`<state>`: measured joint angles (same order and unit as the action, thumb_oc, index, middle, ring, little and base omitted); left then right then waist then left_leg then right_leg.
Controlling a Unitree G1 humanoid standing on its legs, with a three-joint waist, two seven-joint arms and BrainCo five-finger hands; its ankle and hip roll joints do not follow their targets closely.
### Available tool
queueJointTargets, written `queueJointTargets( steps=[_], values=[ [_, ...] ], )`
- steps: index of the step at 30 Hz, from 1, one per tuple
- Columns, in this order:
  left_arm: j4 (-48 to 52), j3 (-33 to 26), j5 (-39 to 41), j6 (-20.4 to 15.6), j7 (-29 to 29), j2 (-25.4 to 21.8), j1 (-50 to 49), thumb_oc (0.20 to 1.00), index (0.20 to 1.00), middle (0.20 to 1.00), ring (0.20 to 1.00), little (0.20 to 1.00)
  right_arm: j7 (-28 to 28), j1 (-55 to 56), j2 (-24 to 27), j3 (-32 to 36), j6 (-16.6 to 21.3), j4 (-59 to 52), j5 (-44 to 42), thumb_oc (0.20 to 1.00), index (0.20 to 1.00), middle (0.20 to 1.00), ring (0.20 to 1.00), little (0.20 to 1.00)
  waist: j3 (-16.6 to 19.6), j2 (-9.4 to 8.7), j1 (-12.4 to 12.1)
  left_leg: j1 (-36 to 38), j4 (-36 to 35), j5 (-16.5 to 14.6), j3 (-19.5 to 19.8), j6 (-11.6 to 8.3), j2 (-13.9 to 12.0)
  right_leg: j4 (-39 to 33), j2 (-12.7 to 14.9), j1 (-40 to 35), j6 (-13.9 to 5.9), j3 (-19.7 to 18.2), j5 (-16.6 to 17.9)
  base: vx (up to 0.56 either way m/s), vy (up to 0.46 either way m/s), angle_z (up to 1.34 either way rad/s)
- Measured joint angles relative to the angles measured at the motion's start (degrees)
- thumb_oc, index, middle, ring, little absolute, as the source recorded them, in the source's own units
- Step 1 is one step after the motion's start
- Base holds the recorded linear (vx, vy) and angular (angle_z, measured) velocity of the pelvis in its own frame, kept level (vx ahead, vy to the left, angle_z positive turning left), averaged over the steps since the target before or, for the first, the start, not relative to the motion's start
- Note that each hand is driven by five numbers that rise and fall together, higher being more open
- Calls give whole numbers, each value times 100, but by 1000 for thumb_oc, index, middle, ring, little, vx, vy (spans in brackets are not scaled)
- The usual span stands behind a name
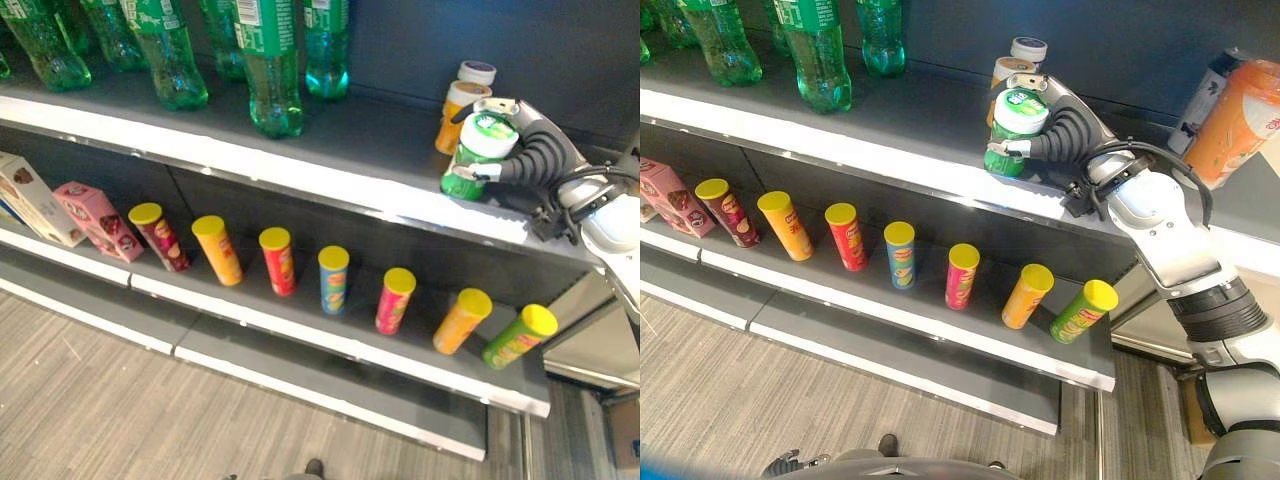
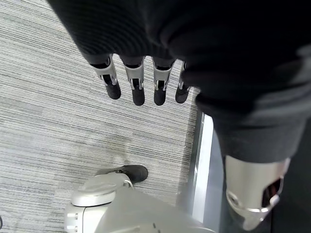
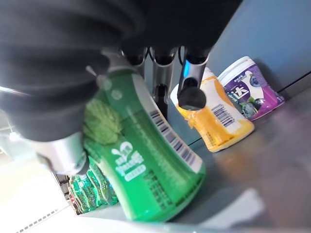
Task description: Put the goods on the table back onto the shelves and tidy them up.
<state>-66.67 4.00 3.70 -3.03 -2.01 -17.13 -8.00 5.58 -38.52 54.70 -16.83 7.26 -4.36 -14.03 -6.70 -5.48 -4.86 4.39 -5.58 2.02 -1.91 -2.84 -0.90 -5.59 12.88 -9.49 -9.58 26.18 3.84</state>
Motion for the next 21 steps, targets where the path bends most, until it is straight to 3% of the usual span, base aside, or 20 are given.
queueJointTargets(
  steps=[6,7,8,21],
  values=[
    [-29,2,0,1,-4,0,-22,1000,1000,1000,1000,1000,4,0,0,-31,-2,2,2,200,200,200,200,200,11,2,1,3,0,0,-1,0,0,0,1,-3,1,0,1,0,0,0],
    [-31,2,0,1,-4,0,-22,1000,1000,1000,1000,1000,4,0,0,-34,-2,3,2,664,664,664,664,664,11,3,1,5,0,1,-2,1,0,0,1,-3,1,-1,1,0,0,0],
    [-31,3,0,1,-4,0,-22,1000,1000,1000,1000,1000,-1,1,-7,-33,0,3,3,1000,1000,1000,1000,1000,13,7,2,5,0,1,-2,0,0,0,1,-3,1,-1,1,0,0,0],
    [62,3,2,4,-6,4,-46,1000,1000,1000,1000,1000,-123,33,-31,94,-13,-35,88,1000,1000,1000,1000,1000,12,29,11,7,-1,-2,-5,-3,2,0,5,-6,1,-4,1,0,0,0]
  ],
)
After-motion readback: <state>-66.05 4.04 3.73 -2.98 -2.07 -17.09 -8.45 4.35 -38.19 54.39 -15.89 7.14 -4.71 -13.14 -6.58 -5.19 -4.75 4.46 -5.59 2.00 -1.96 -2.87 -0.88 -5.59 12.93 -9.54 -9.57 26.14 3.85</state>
